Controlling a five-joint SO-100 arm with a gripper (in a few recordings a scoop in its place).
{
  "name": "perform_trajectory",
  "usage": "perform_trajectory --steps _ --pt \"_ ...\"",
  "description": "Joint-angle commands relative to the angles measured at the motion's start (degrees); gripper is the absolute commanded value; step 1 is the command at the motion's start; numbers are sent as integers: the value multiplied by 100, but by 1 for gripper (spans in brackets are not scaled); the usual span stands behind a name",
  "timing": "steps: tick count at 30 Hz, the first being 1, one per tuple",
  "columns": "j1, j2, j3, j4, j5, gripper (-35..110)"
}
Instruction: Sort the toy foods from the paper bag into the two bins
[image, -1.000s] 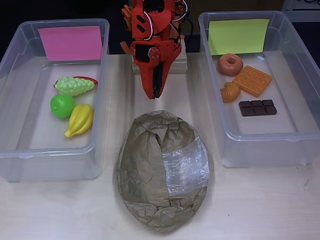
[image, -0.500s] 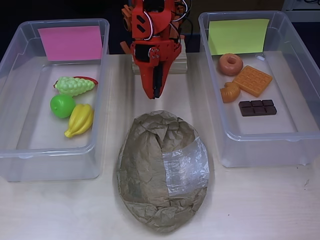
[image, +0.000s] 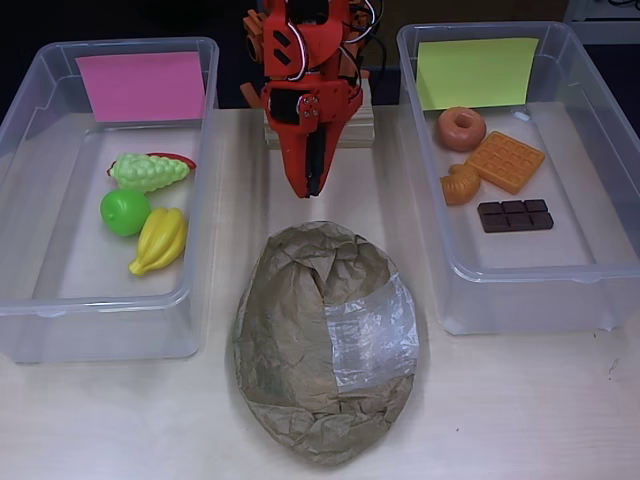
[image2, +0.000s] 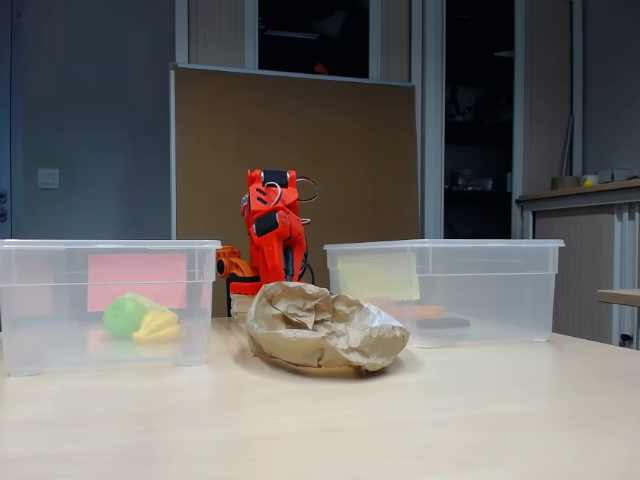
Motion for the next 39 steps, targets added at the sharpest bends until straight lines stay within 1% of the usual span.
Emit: perform_trajectory --steps 1,39 --pt "-79 35 35 114 53 0" --pt "-79 35 35 114 53 0"
